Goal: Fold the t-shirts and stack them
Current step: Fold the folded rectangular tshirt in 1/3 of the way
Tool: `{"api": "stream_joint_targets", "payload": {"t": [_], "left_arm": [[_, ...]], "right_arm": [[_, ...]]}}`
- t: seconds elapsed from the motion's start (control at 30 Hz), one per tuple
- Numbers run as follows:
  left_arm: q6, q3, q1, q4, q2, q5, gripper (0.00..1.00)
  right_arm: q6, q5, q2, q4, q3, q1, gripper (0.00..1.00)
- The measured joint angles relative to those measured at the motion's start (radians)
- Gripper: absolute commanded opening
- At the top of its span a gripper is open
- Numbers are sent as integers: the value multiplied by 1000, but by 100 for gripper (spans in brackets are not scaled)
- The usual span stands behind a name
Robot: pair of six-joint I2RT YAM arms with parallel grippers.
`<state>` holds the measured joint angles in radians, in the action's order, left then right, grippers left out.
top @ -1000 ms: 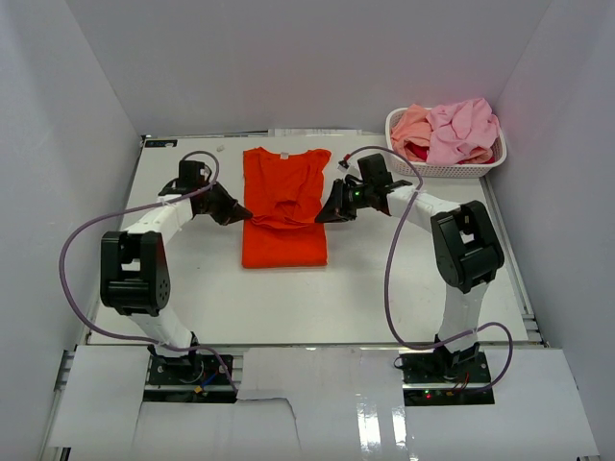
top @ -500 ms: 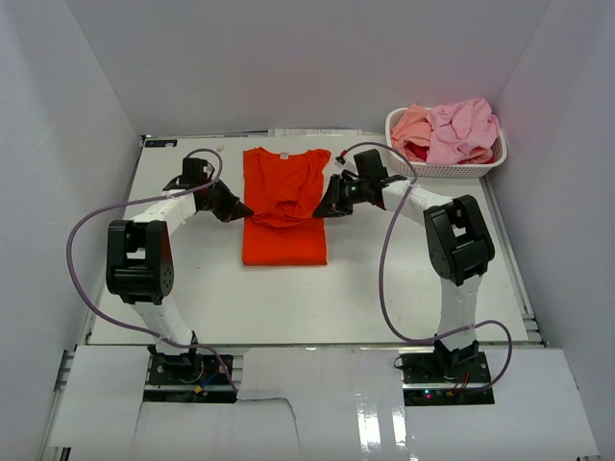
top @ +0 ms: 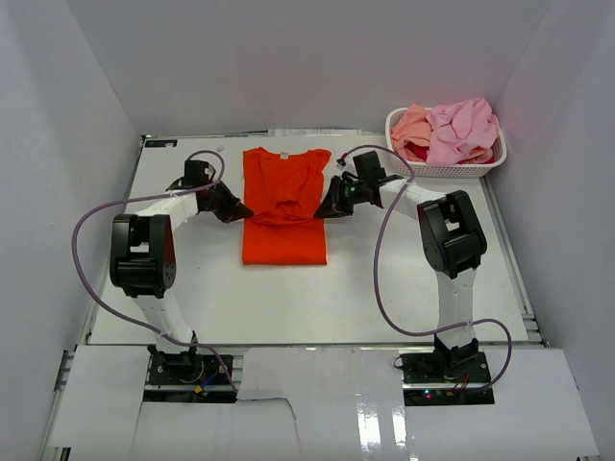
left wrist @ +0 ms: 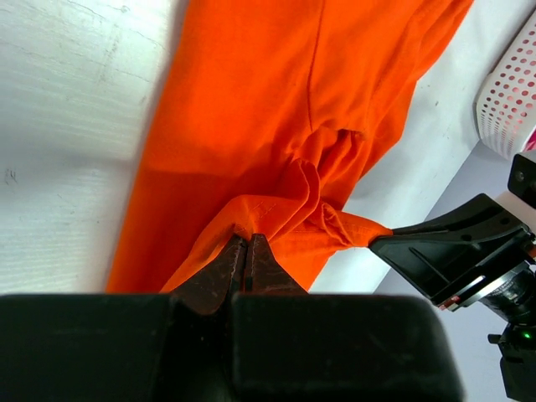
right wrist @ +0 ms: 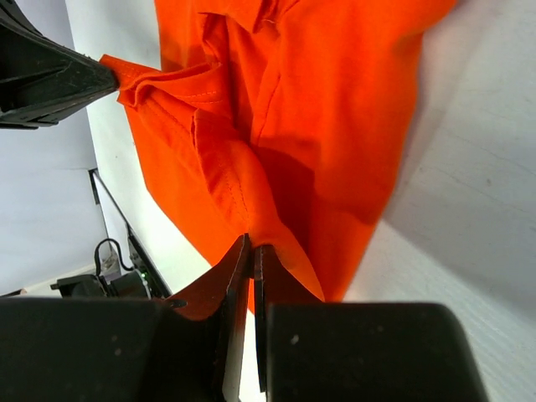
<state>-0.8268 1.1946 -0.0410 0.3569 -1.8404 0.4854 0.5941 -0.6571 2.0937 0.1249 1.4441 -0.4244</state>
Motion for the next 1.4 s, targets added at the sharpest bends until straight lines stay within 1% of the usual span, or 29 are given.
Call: {"api": "stream_joint_targets", "payload": {"t": [0.3,0.67,0.7,0.77,0.83,0.87,0.93,0.97,1.0,1.1,1.13,1.23,1.33,1.4], "left_arm": [[0,0,0,-30,-62,1,0],[0,-10,0,-57,-71,1,1],[0,-10,0,-60,-75,1,4],[0,-10,0,-69,-87,1,11],[0,-10,0,-74,-103,1,14],[0,-12,0,-75,-109,1,21],[2,-22,0,-80,-114,1,30],[0,-27,0,-80,-114,1,33],[1,-29,0,-80,-114,1,40],[-4,-29,0,-96,-112,8,53],[-10,-29,0,-101,-110,13,59],[-13,-29,-1,-111,-98,13,70],[-12,-29,0,-114,-84,-4,73],[-12,-34,0,-118,-69,-26,73]], "right_arm": [[-3,3,31,0,16,13,8],[-8,13,66,-1,19,23,8],[-8,15,66,-1,19,24,9],[-11,18,67,-2,19,25,17],[-14,21,68,-4,19,26,23],[-20,23,69,-8,19,26,32],[-21,27,71,-11,19,27,35],[-24,29,72,-13,19,29,39],[-24,29,72,-15,19,30,44],[-26,35,72,-18,19,32,55],[-27,36,72,-19,19,32,56],[-29,43,72,-21,19,32,62],[-30,51,72,-21,19,32,63],[-30,53,72,-21,19,33,64]]}}
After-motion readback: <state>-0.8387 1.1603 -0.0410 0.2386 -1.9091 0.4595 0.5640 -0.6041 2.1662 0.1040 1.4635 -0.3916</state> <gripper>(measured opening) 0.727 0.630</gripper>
